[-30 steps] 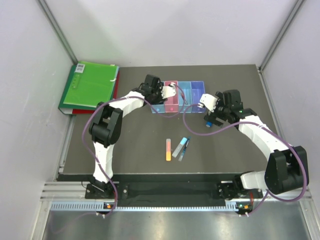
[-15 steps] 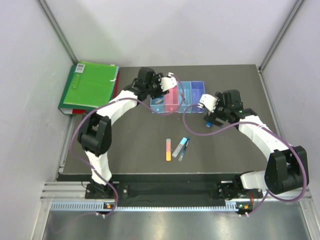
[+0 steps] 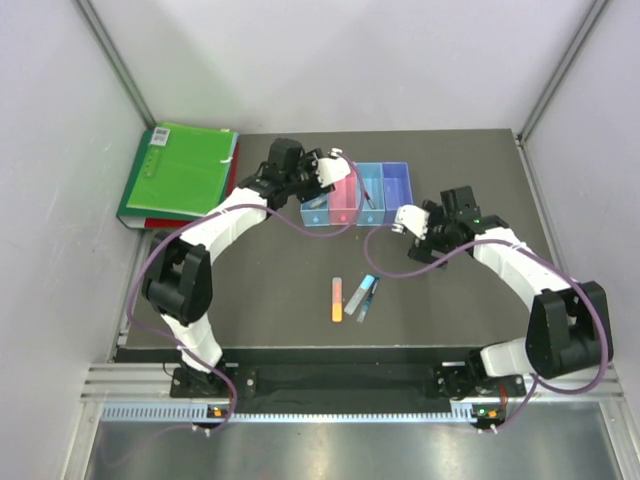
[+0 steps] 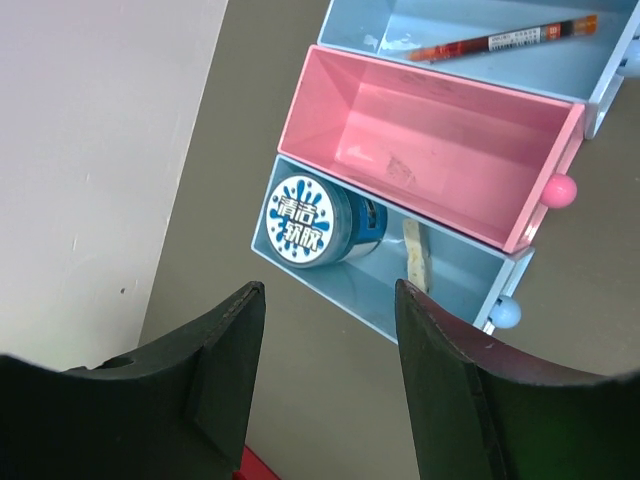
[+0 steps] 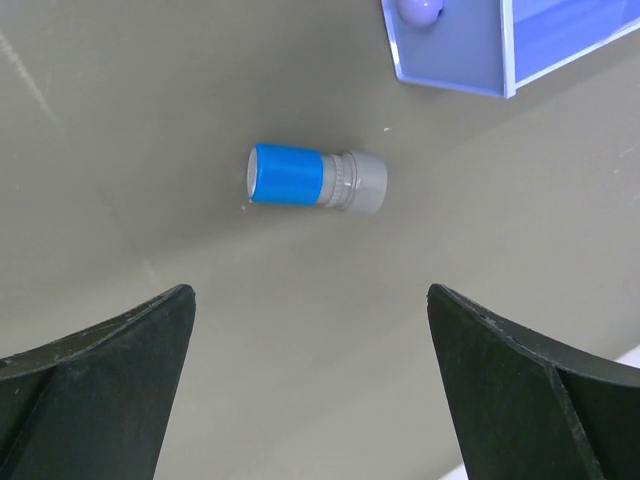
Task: Sort the stationery into containers
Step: Pick up the stationery from the center of the board.
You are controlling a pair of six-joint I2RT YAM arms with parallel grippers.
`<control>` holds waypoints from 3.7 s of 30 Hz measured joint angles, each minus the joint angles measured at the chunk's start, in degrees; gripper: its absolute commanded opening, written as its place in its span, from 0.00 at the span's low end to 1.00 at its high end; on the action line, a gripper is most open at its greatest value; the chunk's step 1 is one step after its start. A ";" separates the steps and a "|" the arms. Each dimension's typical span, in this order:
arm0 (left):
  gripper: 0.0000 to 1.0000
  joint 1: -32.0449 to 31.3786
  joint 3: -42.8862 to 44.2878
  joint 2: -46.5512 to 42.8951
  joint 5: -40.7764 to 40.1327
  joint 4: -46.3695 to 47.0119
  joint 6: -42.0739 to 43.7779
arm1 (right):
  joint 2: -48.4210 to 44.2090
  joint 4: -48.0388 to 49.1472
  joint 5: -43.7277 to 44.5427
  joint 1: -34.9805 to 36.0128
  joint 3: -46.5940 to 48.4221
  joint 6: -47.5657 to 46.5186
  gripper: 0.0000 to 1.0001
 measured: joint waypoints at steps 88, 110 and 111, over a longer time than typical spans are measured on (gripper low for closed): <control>0.60 -1.62 -6.14 -4.50 -4.07 -0.02 3.30 | 14.49 -12.15 -0.76 0.92 7.76 -46.66 0.91; 0.61 -1.51 -6.45 -5.20 -4.07 0.15 3.26 | 22.95 -14.67 -3.65 -1.11 13.55 -53.72 0.89; 0.61 -1.51 -6.45 -5.20 -4.09 0.15 3.26 | 23.23 -14.34 -3.65 -1.33 13.81 -53.83 0.89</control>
